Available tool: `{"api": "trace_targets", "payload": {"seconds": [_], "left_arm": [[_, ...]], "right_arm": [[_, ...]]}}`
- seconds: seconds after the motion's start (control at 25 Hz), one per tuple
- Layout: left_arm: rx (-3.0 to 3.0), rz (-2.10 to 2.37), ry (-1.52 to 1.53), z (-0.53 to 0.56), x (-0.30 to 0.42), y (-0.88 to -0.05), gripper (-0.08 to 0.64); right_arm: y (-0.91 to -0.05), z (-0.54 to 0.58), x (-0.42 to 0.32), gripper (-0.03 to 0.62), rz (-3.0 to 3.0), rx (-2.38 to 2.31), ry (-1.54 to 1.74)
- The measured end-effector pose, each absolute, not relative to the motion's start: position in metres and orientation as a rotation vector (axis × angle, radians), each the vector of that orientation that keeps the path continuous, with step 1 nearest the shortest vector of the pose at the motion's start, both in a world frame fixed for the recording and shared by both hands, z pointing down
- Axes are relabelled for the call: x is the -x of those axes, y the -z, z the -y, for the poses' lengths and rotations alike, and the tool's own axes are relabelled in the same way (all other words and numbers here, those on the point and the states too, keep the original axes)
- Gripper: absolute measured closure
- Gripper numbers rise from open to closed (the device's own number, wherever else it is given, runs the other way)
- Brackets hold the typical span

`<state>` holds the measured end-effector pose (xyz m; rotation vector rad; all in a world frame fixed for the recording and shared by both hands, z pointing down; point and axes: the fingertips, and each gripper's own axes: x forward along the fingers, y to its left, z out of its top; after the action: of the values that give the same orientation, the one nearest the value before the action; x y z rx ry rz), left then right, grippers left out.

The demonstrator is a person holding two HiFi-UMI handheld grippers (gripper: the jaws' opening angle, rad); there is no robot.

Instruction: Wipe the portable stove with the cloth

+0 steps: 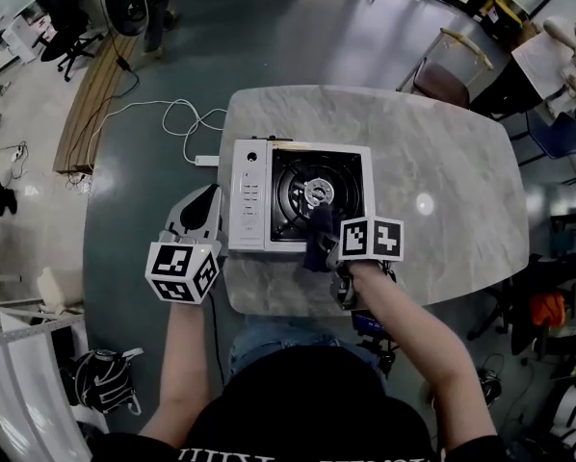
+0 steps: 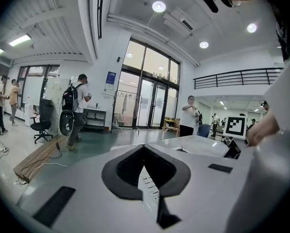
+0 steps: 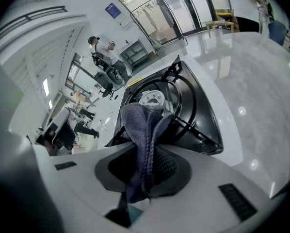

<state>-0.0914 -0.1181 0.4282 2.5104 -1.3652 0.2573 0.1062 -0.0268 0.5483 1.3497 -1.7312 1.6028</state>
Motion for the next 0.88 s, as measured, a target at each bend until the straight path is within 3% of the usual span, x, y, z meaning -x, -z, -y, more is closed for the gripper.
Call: {"api": "trace_targets", "payload": {"seconds": [0.6,0.88], "left_arm": [[-2.546,1.344,-0.270,0.126,0.083,-0.426,0.548],[-2.561,1.336,-0.259,0.131,0.081,-0.421,0.549]], "right_arm": [[-0.543,0.021,-0.153,0.517,1.675,-1.090,-0.927],[-0.510,0.022,-0.156,0.517,1.806,-0.980,-0.998]]}}
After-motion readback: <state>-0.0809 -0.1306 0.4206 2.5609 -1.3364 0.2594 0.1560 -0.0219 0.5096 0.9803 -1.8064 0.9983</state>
